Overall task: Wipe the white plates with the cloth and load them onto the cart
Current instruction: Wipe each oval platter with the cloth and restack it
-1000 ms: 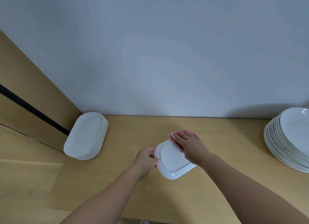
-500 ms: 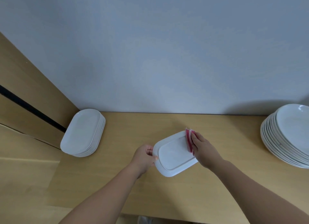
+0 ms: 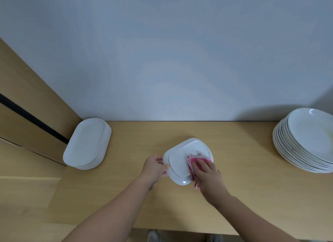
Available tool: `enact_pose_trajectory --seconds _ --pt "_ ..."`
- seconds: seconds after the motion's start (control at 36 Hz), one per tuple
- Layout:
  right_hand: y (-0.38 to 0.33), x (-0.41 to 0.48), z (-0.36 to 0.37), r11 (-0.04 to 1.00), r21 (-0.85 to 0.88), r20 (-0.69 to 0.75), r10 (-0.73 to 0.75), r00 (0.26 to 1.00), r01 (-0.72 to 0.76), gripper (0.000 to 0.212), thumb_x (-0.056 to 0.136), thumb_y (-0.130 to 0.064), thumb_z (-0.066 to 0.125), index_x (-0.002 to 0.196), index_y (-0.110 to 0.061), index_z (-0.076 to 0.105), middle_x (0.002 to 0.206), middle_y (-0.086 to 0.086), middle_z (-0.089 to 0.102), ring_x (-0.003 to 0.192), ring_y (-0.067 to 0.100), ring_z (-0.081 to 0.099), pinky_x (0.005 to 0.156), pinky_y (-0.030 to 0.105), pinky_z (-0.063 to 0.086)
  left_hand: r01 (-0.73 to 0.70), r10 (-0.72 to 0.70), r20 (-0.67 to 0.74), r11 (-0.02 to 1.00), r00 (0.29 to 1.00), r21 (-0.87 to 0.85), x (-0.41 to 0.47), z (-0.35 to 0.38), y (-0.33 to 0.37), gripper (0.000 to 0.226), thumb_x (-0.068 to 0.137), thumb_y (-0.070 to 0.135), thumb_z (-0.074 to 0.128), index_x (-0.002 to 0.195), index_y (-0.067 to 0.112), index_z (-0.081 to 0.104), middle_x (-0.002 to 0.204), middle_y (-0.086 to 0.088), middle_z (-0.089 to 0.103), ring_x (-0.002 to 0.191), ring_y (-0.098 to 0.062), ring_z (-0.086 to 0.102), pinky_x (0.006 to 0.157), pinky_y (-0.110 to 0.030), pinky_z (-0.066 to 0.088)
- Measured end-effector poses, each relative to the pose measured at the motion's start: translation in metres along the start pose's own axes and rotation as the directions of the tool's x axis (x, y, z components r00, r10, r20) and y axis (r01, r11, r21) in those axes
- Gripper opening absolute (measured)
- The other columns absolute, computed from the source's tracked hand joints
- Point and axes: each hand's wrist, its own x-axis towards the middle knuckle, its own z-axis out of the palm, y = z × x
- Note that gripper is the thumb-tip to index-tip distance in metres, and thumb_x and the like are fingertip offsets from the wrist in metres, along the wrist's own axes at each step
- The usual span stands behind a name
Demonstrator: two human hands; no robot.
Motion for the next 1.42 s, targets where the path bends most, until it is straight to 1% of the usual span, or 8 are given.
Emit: enact_pose_trajectory --seconds 0.14,0.42,0.5,0.61,0.89,1.08,1.17,1.42 --pt "-0.025 -0.013 0.003 0.989 -0.06 -0.159 -0.144 0.977 0.136 0.075 0.048 -0.028 0.094 0.118 -0.019 0.07 0.111 0.0 0.069 0.092 0.03 0.067 0.057 0.037 0.056 -0.011 0.011 -0.01 0.999 1.0 0.043 0.0 0.002 -0.002 0.022 0.087 -0.01 0.062 0.107 -0.002 0.057 0.096 -0.014 0.067 0.086 -0.023 0.068 0.065 -0.031 0.059" --pt "-0.032 0.007 0.0 0.97 -0.057 -0.219 -0.244 0.945 0.237 0.043 0.081 -0.033 0.057 0.122 -0.022 0.067 0.121 -0.001 0.066 0.106 0.029 0.064 0.075 0.039 0.056 -0.02 0.021 -0.019 0.998 1.0 0.061 -0.002 0.005 -0.004 0.018 0.087 -0.008 0.062 0.101 -0.001 0.053 0.103 -0.021 0.064 0.092 -0.029 0.069 0.069 -0.034 0.061" --pt "-0.031 0.022 0.003 0.97 0.039 -0.055 -0.238 0.97 0.24 0.049 0.099 -0.032 0.043 0.147 -0.023 0.039 0.153 0.0 0.036 0.142 0.031 0.029 0.111 0.043 0.028 -0.001 0.002 -0.015 0.998 1.0 0.067 -0.002 0.008 -0.004 0.021 0.086 -0.01 0.063 0.102 -0.003 0.052 0.105 -0.023 0.062 0.096 -0.035 0.068 0.077 -0.043 0.06" --pt "-0.028 0.042 0.006 0.974 0.072 0.038 -0.219 0.975 0.216 0.05 0.104 -0.041 0.025 0.153 -0.032 0.017 0.161 -0.009 0.009 0.149 0.02 0.002 0.117 0.039 0.007 0.007 -0.006 -0.014 0.999 1.0 0.045 -0.002 0.007 -0.004 0.022 0.085 -0.011 0.061 0.103 -0.003 0.053 0.102 -0.019 0.064 0.087 -0.027 0.069 0.067 -0.032 0.06" --pt "0.012 0.087 -0.006 0.993 0.082 0.115 -0.096 0.989 0.087 0.05 0.105 -0.038 0.026 0.153 -0.032 0.015 0.161 -0.009 0.01 0.148 0.018 0.004 0.117 0.039 0.017 -0.005 0.004 0.002 0.991 1.0 0.131 -0.003 0.006 -0.008 0.017 0.081 -0.007 0.065 0.093 0.004 0.06 0.09 -0.012 0.065 0.081 -0.024 0.069 0.071 -0.035 0.062" --pt "0.034 0.108 -0.018 0.993 0.091 0.044 -0.084 0.995 0.08 0.043 0.104 -0.032 0.035 0.146 -0.028 0.039 0.153 -0.009 0.031 0.136 0.022 0.03 0.107 0.032 0.034 -0.017 0.019 -0.015 0.988 1.0 0.153 -0.002 0.005 -0.009 0.018 0.081 -0.006 0.065 0.095 0.005 0.059 0.088 -0.013 0.065 0.071 -0.021 0.066 0.071 -0.039 0.061" --pt "0.041 0.11 -0.026 0.978 0.209 0.007 0.007 1.0 -0.008 0.037 0.1 -0.026 0.045 0.135 -0.024 0.053 0.143 -0.005 0.044 0.116 0.021 0.051 0.087 0.025 0.044 -0.016 0.019 -0.015 0.991 1.0 0.134 -0.003 0.005 -0.011 0.02 0.082 -0.004 0.066 0.098 0.005 0.059 0.092 -0.015 0.064 0.069 -0.019 0.063 0.056 -0.025 0.054" --pt "0.062 0.095 -0.046 0.996 0.064 -0.013 0.063 0.998 -0.062 0.023 0.097 -0.025 0.048 0.116 -0.02 0.062 0.097 0.002 0.052 0.079 0.024 0.06 0.071 0.032 0.052 -0.05 0.047 0.032 0.995 0.998 0.085 -0.006 -0.002 0.0 0.016 0.088 -0.004 0.059 0.098 0.008 0.057 0.103 -0.02 0.07 0.09 -0.028 0.065 0.088 -0.048 0.053"
